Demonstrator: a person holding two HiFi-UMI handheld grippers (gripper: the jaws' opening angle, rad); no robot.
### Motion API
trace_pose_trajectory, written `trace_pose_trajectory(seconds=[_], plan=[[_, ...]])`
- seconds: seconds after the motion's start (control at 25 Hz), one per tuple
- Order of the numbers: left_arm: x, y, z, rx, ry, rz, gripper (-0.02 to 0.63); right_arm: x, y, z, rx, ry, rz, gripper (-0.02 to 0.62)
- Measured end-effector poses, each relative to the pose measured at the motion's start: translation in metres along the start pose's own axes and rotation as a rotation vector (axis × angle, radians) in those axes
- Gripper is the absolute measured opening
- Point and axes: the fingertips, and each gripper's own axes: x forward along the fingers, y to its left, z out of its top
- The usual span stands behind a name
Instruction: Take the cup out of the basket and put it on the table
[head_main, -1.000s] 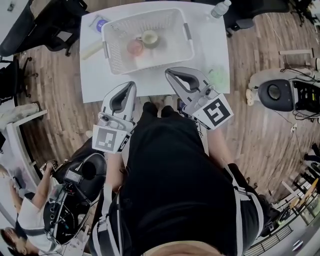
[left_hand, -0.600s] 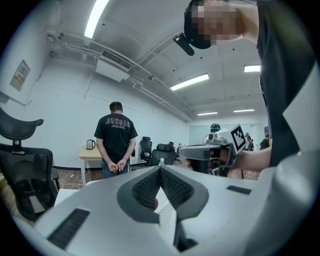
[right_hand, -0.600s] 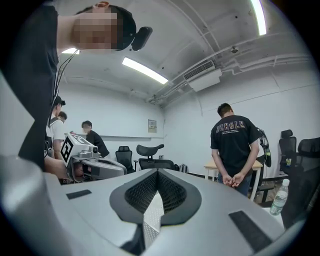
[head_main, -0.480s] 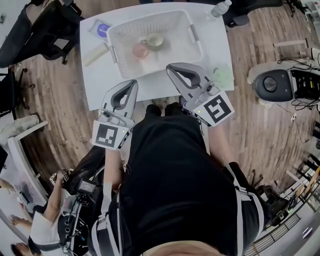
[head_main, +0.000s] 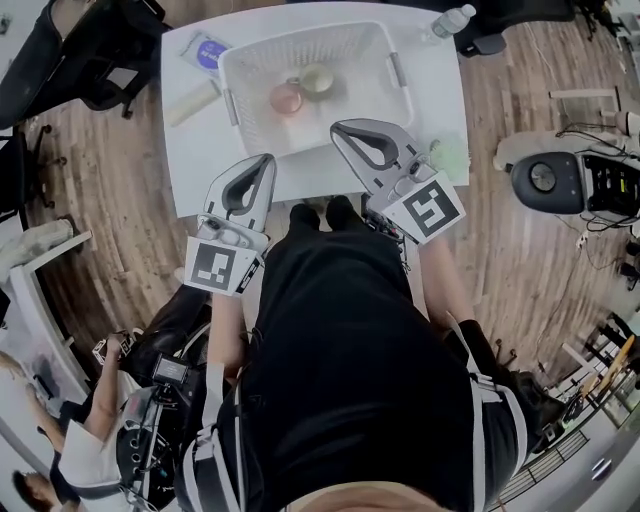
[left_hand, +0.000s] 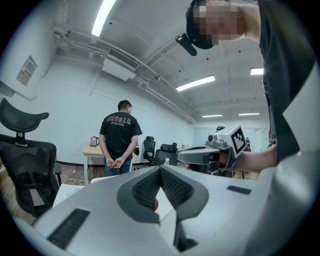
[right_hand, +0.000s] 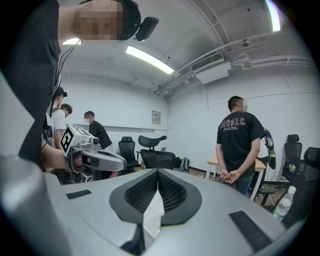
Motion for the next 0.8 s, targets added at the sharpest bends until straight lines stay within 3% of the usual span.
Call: trace_pose_trajectory(seconds=[0.4,0.8], plan=[[0.015,0.016,-0.003,0.004,0.015,-0.009,0.021,0.038,-0.025,-0.015,-0.076,0.079,0.052,0.02],[0.027,0.039,-0.01,-0.001,0.033,0.015,0.021,0.087,-0.049,-0.047,-0.177,0.208,0.18,0.021]])
